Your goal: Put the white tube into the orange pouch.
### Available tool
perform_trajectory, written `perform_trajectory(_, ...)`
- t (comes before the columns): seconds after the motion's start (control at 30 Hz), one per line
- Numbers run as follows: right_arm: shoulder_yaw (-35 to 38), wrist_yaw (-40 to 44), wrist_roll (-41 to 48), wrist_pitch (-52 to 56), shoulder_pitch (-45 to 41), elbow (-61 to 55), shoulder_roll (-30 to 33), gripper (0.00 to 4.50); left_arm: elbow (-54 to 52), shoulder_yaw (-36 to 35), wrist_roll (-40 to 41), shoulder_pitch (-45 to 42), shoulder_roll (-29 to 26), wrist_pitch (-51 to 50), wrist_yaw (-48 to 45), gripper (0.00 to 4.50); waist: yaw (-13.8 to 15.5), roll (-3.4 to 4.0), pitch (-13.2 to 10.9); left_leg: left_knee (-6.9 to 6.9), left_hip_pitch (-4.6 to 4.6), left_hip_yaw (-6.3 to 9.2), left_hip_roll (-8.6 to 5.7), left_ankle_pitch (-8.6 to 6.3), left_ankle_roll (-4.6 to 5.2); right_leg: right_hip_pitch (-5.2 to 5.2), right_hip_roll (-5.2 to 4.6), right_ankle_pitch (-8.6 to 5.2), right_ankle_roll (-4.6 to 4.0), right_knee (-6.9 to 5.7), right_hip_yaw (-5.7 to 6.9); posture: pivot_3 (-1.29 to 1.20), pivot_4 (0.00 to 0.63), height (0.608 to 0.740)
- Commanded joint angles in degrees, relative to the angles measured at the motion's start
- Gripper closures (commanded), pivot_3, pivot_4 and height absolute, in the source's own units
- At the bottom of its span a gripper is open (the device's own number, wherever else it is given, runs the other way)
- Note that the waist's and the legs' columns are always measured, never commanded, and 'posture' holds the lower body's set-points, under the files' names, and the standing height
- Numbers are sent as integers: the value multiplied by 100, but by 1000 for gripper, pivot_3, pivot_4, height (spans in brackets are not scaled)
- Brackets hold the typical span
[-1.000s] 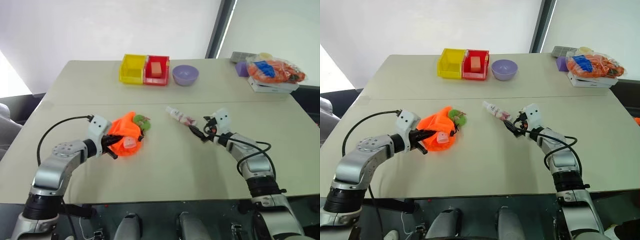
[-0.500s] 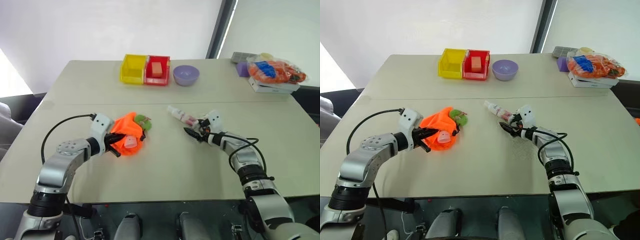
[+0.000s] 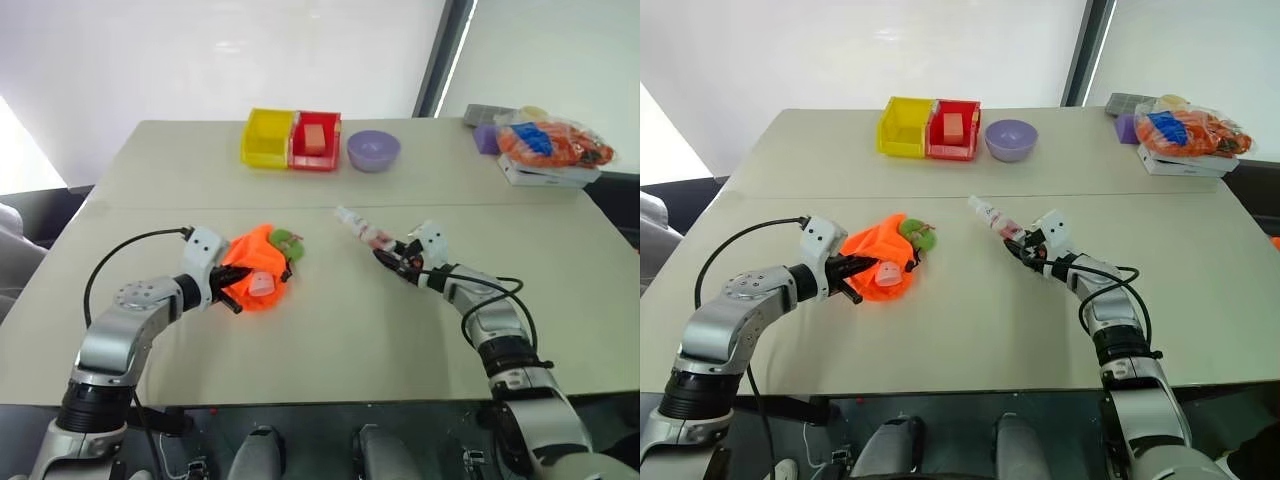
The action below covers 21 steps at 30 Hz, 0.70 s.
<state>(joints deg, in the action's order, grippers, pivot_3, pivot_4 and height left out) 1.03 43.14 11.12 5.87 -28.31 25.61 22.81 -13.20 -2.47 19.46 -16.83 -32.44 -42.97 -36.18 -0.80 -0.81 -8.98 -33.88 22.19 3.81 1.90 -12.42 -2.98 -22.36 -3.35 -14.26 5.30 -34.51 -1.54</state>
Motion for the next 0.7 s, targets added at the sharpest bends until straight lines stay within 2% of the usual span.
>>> perform_trajectory(0.03, 249, 108, 406, 564, 646, -1754, 360, 2788, -88, -82, 144, -132, -17, 42, -86, 4500, 9, 0, 0, -1, 1, 1, 0, 0, 0, 1, 0, -1, 2, 0, 0, 0, 150, 740)
perform_trajectory(0.23, 112, 58, 946, 1984, 2480, -4885, 950, 2788, 155, -68, 398, -463, -53, -136, -345, 4500, 0, 0, 0, -2, 0, 0, 0, 0, 0, 0, -2, -5, 1, 1, 0, 0, 150, 740)
perform_trajectory(0.3, 51, -16, 1131, 2334, 2779, -5524, 1027, 2788, 224, 20, 427, -561, -87, -171, -457, 4500, -45, -1, 0, -1, -7, 2, 2, -1, 0, 0, 0, -16, 18, -1, 1, 0, 150, 740)
perform_trajectory(0.43, -19, -132, 1352, 2845, 2913, -6071, 1080, 2788, 280, 133, 447, -665, -130, -173, -609, 4500, -40, -2, 0, -10, -11, 0, 2, -2, -2, 1, -2, -9, 6, 5, -2, 0, 150, 740)
perform_trajectory(0.7, -997, -601, 1133, 3387, 2679, -6514, 833, 2788, 452, 313, 403, -881, -177, -181, -799, 4500, 10, -7, 1, -11, 15, -2, -4, -2, -2, -7, -15, 5, -18, 26, 2, 0, 150, 740)
